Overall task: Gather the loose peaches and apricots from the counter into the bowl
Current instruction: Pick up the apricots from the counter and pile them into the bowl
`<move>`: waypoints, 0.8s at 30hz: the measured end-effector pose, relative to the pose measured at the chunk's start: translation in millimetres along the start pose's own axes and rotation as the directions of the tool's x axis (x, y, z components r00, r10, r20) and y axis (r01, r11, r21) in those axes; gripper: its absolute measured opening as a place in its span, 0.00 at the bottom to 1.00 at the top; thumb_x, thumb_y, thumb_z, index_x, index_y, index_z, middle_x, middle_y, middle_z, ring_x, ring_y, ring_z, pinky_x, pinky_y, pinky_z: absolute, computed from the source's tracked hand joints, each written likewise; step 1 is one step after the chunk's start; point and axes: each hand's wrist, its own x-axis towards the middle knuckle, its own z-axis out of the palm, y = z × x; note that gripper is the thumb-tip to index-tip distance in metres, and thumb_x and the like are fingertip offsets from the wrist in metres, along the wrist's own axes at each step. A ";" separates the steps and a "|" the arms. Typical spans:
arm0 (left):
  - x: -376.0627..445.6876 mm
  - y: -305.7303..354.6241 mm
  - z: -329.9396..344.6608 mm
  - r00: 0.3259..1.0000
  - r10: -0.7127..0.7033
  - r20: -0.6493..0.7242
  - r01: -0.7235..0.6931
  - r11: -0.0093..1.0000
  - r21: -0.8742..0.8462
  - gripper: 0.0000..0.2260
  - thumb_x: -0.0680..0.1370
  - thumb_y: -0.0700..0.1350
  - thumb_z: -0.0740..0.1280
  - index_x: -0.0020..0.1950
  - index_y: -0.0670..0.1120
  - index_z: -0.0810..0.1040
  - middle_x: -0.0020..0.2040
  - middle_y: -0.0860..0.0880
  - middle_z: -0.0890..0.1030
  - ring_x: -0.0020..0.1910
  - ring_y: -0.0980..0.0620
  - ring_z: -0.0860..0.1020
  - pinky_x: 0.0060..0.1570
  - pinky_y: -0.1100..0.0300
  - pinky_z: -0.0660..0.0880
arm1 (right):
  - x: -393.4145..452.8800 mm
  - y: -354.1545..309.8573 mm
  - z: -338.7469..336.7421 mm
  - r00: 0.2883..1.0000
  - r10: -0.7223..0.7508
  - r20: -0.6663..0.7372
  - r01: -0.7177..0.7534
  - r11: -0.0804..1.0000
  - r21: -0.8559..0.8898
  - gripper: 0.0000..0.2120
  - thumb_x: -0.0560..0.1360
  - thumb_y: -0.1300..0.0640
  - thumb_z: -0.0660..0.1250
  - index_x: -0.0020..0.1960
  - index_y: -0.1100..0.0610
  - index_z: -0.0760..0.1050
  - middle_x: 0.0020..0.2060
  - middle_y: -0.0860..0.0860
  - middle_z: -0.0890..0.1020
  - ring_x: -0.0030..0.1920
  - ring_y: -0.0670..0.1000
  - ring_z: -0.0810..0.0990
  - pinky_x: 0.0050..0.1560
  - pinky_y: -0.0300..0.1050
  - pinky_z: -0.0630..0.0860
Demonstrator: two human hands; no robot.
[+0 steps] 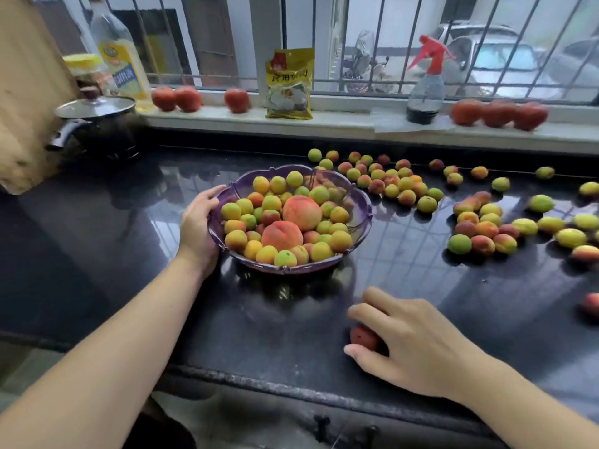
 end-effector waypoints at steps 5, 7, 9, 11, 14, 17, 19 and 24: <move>-10.8 6.3 2.6 1.000 0.006 -0.007 -0.006 1.000 0.013 0.19 0.77 0.41 0.61 0.66 0.37 0.78 0.63 0.33 0.81 0.61 0.38 0.82 0.60 0.45 0.81 | -7.0 3.0 2.2 0.991 0.130 0.034 -0.133 0.974 0.182 0.15 0.78 0.38 0.65 0.55 0.47 0.78 0.45 0.35 0.69 0.40 0.41 0.74 0.40 0.36 0.73; -12.4 7.9 3.1 1.000 -0.002 -0.011 0.002 1.000 0.001 0.20 0.76 0.41 0.61 0.66 0.37 0.79 0.63 0.33 0.81 0.64 0.35 0.80 0.62 0.44 0.80 | -9.6 3.0 1.5 0.986 0.167 0.004 -0.163 0.956 0.242 0.14 0.78 0.40 0.66 0.57 0.47 0.78 0.47 0.36 0.71 0.42 0.40 0.75 0.42 0.37 0.75; -14.0 7.9 3.7 1.000 0.001 -0.003 -0.001 1.000 0.008 0.18 0.79 0.39 0.60 0.67 0.36 0.78 0.62 0.33 0.82 0.62 0.36 0.81 0.57 0.47 0.82 | -10.2 4.1 1.6 0.977 0.213 -0.035 -0.195 0.940 0.280 0.13 0.78 0.43 0.68 0.61 0.46 0.78 0.50 0.38 0.72 0.45 0.41 0.77 0.45 0.36 0.75; -14.8 7.8 3.6 1.000 0.009 0.009 -0.009 1.000 0.030 0.18 0.80 0.38 0.59 0.67 0.36 0.78 0.61 0.33 0.82 0.59 0.38 0.83 0.52 0.50 0.83 | -9.1 7.2 3.0 0.963 0.252 -0.098 -0.210 0.924 0.318 0.14 0.77 0.52 0.72 0.62 0.46 0.79 0.54 0.42 0.72 0.46 0.43 0.78 0.48 0.32 0.73; -15.5 9.3 1.8 1.000 0.013 0.008 -0.013 0.999 0.047 0.20 0.77 0.40 0.60 0.67 0.37 0.78 0.61 0.34 0.83 0.61 0.36 0.82 0.59 0.43 0.82 | -7.1 18.4 5.1 0.903 0.373 -0.212 -0.282 0.889 0.362 0.19 0.73 0.65 0.75 0.58 0.46 0.81 0.56 0.45 0.72 0.49 0.45 0.80 0.51 0.32 0.74; -13.8 9.5 1.7 1.000 0.016 0.009 -0.017 0.997 0.081 0.17 0.79 0.39 0.60 0.65 0.38 0.80 0.59 0.36 0.84 0.61 0.37 0.83 0.59 0.42 0.82 | 2.5 25.2 -5.9 0.811 0.563 -0.159 -0.372 0.705 0.604 0.14 0.76 0.55 0.70 0.57 0.40 0.82 0.58 0.41 0.74 0.57 0.47 0.79 0.57 0.41 0.77; -12.1 8.2 0.8 1.000 0.016 0.010 -0.016 0.995 0.097 0.15 0.81 0.37 0.59 0.64 0.39 0.80 0.56 0.39 0.86 0.56 0.41 0.84 0.51 0.49 0.84 | 20.5 28.7 -20.7 0.807 0.574 -0.136 -0.357 0.659 0.662 0.15 0.77 0.53 0.65 0.59 0.37 0.81 0.59 0.38 0.76 0.62 0.45 0.77 0.60 0.40 0.76; -3.3 6.7 -2.3 0.998 0.003 0.067 -0.010 0.995 0.100 0.15 0.78 0.42 0.62 0.62 0.42 0.82 0.57 0.39 0.85 0.57 0.39 0.84 0.55 0.43 0.82 | 105.0 62.4 -71.2 0.901 0.433 -0.012 -0.355 0.754 0.553 0.21 0.80 0.59 0.68 0.67 0.38 0.75 0.55 0.41 0.82 0.55 0.44 0.81 0.55 0.43 0.79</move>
